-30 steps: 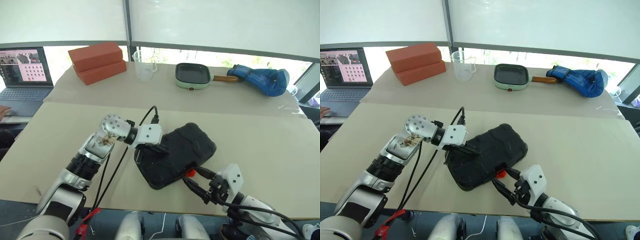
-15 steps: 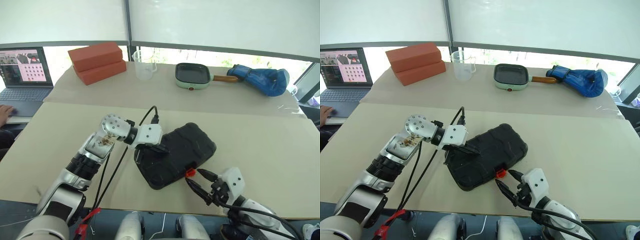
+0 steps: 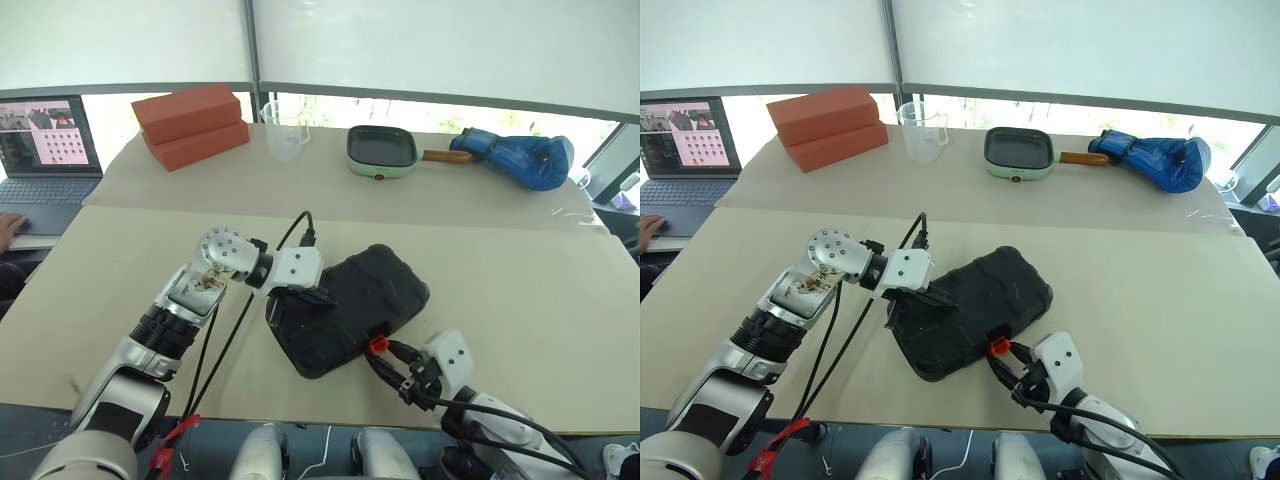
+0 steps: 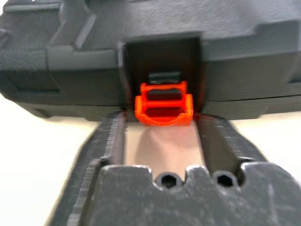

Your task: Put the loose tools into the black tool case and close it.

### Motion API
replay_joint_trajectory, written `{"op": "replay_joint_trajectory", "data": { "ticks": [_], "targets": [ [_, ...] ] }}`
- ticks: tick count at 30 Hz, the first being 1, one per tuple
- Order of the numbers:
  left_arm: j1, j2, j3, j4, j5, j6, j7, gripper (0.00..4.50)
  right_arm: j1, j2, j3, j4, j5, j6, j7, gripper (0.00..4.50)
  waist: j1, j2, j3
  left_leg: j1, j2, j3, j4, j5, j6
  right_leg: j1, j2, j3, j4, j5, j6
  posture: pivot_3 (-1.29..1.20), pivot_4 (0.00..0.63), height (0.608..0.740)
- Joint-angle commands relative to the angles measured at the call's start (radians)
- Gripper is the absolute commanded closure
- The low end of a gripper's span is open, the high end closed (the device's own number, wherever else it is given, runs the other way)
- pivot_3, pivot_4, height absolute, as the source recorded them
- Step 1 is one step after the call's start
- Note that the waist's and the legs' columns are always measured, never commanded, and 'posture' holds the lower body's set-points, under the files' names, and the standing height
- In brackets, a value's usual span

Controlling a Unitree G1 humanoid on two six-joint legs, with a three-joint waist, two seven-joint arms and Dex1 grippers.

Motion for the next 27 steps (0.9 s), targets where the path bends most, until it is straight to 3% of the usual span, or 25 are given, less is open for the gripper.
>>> {"op": "replay_joint_trajectory", "data": {
  "ticks": [1, 11, 26, 27],
  "targets": [
    [0.019, -0.011, -0.061, 0.032, 0.052, 0.012, -0.002, 4.50, -0.002, -0.003, -0.008, -0.061, 0.019, -0.016, 0.010, 3.27, 0.000, 0.000, 0.000, 0.000, 0.000, 0.000, 0.000, 0.000, 0.000, 0.000, 0.000, 0.000, 0.000, 0.000, 0.000, 0.00, 0.150, 0.740],
    [0.020, -0.023, -0.064, 0.049, 0.059, -0.003, 0.000, 4.50, 0.118, -0.072, -0.049, -0.115, -0.001, -0.105, 0.061, 3.27, 0.013, 0.001, 0.000, -0.004, -0.002, 0.000, 0.000, -0.001, 0.001, -0.003, -0.001, 0.000, -0.001, -0.001, 0.001, 0.00, 0.150, 0.740],
    [0.020, -0.027, -0.064, 0.054, 0.061, -0.007, 0.000, 4.50, 0.182, -0.062, -0.052, 0.014, -0.028, -0.334, 0.124, 3.27, 0.023, 0.001, -0.001, -0.012, -0.003, 0.000, 0.000, -0.003, 0.003, -0.010, -0.001, 0.000, -0.002, 0.002, 0.009, 0.00, 0.150, 0.740],
    [0.020, -0.027, -0.064, 0.053, 0.061, -0.007, 0.000, 4.50, 0.178, -0.064, -0.047, 0.023, -0.034, -0.337, 0.126, 2.79, 0.023, 0.001, -0.001, -0.012, -0.003, 0.000, 0.000, -0.003, 0.003, -0.010, -0.001, 0.000, -0.002, 0.002, 0.009, 0.00, 0.150, 0.740]
  ]
}}
